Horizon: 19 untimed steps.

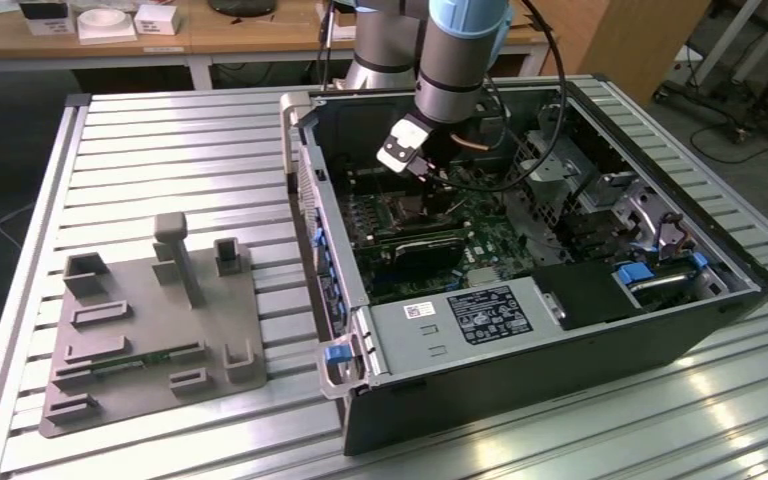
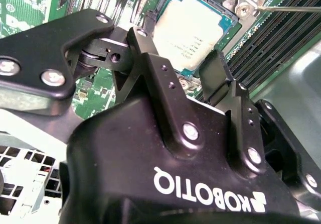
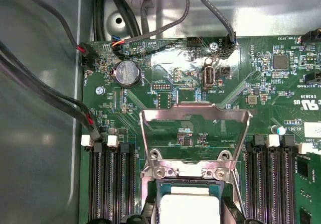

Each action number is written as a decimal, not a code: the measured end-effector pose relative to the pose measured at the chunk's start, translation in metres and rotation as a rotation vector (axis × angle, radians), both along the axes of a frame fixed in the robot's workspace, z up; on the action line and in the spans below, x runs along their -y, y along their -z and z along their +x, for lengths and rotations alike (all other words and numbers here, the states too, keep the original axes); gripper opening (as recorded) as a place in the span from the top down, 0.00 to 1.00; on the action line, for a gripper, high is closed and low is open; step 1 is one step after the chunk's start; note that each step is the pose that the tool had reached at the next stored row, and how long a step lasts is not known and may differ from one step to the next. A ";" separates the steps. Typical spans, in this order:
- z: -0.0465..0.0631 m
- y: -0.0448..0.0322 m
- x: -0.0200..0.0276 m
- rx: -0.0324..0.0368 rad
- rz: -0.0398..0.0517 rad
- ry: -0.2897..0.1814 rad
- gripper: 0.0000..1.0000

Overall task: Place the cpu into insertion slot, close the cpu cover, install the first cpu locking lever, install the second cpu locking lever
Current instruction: 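Place the cpu into insertion slot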

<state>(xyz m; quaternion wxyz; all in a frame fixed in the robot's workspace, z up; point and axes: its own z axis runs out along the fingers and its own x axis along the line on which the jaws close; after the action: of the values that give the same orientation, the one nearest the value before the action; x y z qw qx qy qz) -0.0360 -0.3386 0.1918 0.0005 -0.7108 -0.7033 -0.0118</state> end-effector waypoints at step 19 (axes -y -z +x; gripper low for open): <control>0.001 -0.0186 0.0000 -0.0056 -0.0012 0.000 0.38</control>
<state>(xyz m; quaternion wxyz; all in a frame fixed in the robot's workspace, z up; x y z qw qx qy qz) -0.0347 -0.3386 0.2105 0.0020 -0.7108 -0.7033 -0.0094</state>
